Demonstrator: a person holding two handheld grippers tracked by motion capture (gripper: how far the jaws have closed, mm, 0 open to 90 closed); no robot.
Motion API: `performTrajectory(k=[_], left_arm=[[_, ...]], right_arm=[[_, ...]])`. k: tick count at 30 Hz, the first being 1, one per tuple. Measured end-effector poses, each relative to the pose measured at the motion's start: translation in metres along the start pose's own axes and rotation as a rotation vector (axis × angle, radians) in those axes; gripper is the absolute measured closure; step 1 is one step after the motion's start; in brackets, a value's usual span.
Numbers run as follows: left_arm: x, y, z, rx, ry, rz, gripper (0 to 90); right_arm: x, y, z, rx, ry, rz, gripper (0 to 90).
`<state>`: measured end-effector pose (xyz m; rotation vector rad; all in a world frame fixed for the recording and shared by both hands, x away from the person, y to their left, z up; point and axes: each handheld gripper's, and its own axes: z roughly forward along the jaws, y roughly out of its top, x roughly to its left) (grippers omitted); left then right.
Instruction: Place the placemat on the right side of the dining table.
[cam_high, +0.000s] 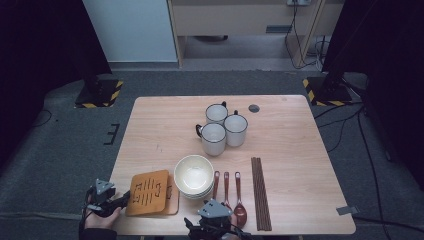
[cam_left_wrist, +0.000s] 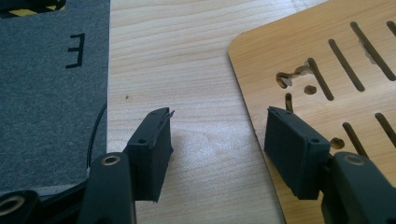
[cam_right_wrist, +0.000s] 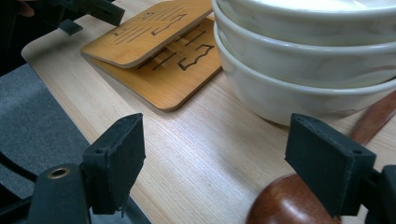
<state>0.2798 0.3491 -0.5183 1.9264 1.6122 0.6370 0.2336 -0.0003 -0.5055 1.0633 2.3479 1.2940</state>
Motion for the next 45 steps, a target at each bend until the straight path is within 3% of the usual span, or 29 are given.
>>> performTrajectory(k=[22, 45], left_arm=[[0.0, 0.0, 0.0, -0.002, -0.003, -0.005, 40.4], [0.001, -0.001, 0.0, -0.001, -0.008, -0.004, 40.7]], right_arm=[[0.027, 0.006, 0.03, -0.013, 0.079, 0.027, 22.5], [0.051, 0.023, 0.061, -0.027, 0.126, 0.007, 25.1]])
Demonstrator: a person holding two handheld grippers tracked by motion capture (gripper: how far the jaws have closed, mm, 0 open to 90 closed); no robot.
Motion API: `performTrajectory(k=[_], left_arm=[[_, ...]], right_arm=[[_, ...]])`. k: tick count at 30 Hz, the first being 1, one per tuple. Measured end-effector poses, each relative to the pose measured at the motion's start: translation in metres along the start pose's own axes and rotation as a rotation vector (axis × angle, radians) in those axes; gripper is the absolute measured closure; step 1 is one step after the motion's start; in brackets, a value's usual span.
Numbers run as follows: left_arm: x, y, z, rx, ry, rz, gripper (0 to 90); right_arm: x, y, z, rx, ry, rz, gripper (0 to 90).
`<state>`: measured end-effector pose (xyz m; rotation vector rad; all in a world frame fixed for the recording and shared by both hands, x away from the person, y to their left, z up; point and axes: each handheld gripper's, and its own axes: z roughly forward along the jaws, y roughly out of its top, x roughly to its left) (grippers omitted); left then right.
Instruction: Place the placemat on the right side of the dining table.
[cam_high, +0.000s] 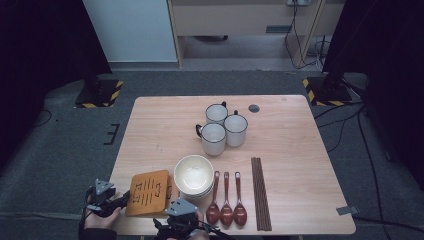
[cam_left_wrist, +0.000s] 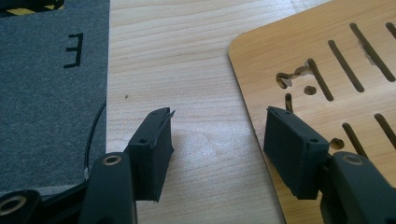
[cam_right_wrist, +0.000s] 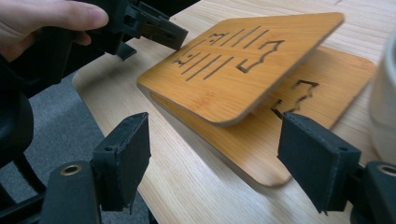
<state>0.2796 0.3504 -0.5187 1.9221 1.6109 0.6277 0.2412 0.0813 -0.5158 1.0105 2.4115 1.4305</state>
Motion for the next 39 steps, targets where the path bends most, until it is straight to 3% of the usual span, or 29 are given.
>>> performTrajectory(k=[7, 19, 31, 39], left_arm=[[0.0, 0.0, 0.0, -0.001, 0.0, 0.0, 40.8], [0.0, 0.0, 0.0, -0.003, 0.0, -0.002, 40.8], [0.0, 0.0, 0.0, -0.005, -0.001, 0.001, 40.8], [-0.001, 0.0, 0.0, -0.005, 0.005, 0.003, 40.9]], right_arm=[[0.005, 0.006, 0.012, 0.003, -0.009, 0.008, 24.3], [0.001, 0.009, 0.02, 0.017, -0.019, 0.028, 22.3], [-0.002, 0.013, 0.033, 0.033, 0.004, 0.077, 20.5], [0.0, 0.022, 0.032, 0.018, 0.017, 0.079, 26.4]])
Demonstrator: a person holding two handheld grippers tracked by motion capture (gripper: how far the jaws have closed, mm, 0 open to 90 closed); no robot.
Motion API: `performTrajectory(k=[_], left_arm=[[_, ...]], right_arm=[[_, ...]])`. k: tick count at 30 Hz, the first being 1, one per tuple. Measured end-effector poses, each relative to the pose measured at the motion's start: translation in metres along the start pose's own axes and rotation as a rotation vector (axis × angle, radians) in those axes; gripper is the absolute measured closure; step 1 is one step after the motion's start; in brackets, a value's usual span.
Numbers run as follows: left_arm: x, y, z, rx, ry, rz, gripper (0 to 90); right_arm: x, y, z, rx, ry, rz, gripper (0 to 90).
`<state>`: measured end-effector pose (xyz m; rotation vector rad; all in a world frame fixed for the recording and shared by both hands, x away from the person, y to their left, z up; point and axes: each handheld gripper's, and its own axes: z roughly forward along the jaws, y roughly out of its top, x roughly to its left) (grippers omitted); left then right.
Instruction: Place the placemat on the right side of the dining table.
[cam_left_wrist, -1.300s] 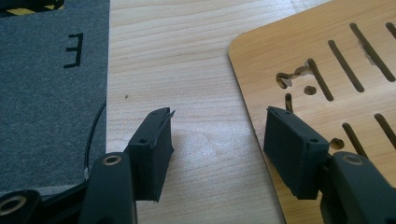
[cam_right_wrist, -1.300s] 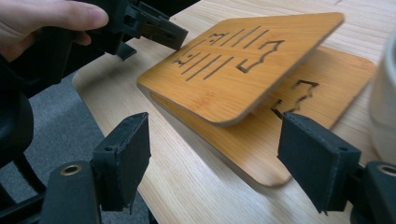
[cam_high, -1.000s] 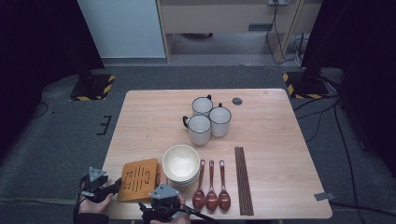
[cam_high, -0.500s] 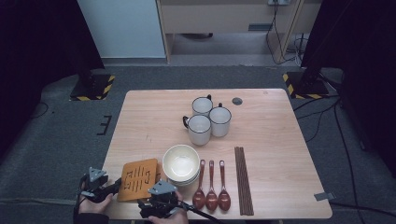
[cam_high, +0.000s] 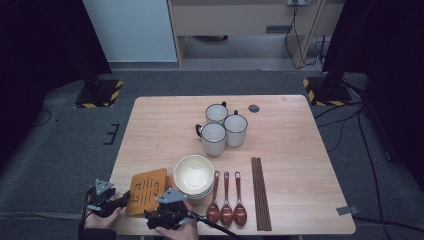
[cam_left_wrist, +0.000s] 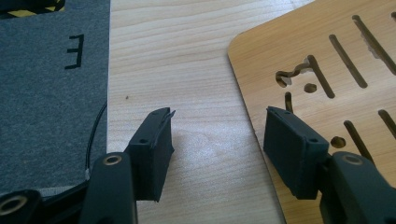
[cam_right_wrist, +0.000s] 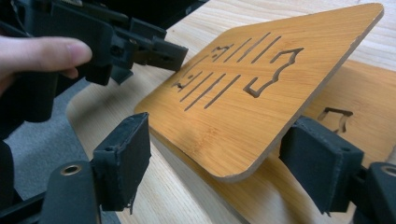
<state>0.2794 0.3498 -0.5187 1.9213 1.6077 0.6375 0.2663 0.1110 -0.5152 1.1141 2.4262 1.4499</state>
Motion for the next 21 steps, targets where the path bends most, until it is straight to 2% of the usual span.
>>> performTrajectory(k=[7, 11, 13, 21], left_arm=[[0.0, 0.0, 0.0, 0.001, -0.001, -0.001, 41.1], [0.0, 0.0, 0.0, 0.001, -0.001, -0.003, 41.1], [0.0, 0.0, 0.0, 0.001, -0.001, -0.003, 41.2], [0.0, 0.0, 0.0, -0.002, -0.006, -0.011, 41.0]], right_arm=[[-0.006, 0.006, 0.0, 0.002, 0.034, 0.064, 38.1], [-0.007, 0.008, 0.0, 0.0, 0.036, 0.077, 42.9], [-0.007, 0.009, 0.0, 0.005, 0.027, 0.068, 47.0], [-0.006, 0.011, 0.001, 0.002, 0.037, 0.078, 52.4]])
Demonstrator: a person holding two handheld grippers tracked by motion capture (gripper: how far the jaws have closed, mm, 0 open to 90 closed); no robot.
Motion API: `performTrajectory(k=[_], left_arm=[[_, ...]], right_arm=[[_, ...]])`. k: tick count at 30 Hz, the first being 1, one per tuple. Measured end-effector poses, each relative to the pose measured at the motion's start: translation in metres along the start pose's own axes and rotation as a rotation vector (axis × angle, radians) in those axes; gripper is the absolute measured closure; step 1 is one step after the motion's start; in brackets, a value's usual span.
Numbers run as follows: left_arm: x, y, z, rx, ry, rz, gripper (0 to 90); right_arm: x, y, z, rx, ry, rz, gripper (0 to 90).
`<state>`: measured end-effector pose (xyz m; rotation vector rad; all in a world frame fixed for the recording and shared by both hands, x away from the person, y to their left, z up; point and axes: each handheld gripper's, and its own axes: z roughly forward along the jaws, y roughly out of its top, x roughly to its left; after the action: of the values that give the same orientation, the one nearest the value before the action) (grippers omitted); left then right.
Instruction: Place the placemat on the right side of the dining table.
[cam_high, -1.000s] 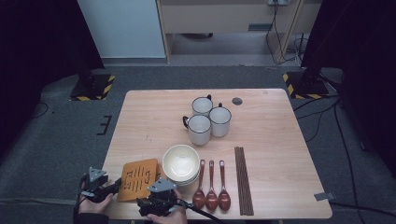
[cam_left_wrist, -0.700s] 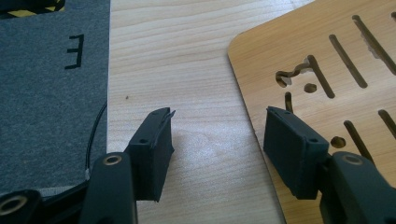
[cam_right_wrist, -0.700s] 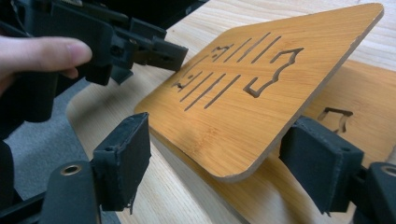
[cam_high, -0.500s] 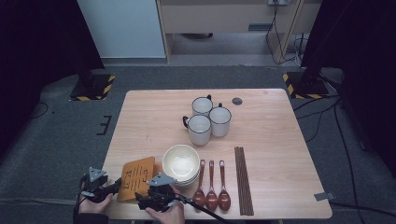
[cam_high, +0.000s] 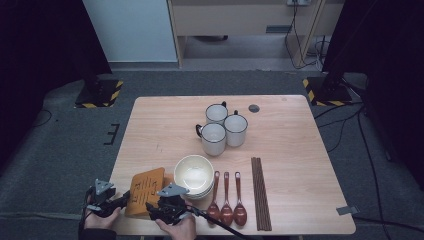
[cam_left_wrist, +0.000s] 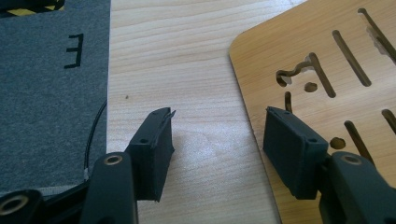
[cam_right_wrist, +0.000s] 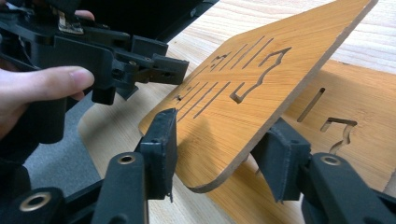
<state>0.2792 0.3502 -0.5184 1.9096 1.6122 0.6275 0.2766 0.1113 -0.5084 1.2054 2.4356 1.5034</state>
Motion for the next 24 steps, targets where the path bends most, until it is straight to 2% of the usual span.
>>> performTrajectory(k=[4, 7, 15, 24], left_arm=[[-0.001, 0.001, -0.001, -0.025, -0.016, -0.011, 37.6], [-0.001, 0.002, -0.004, -0.061, -0.021, -0.021, 36.5], [0.004, 0.003, -0.011, -0.16, -0.041, -0.086, 29.7], [0.005, 0.004, -0.016, -0.225, -0.049, -0.103, 28.7]], right_arm=[[0.001, 0.002, -0.003, -0.006, 0.02, 0.013, 56.5], [0.0, 0.002, -0.005, -0.004, 0.032, 0.016, 60.6], [-0.003, 0.003, -0.011, 0.001, 0.074, 0.018, 70.1], [-0.005, 0.004, -0.016, 0.001, 0.12, 0.032, 77.3]])
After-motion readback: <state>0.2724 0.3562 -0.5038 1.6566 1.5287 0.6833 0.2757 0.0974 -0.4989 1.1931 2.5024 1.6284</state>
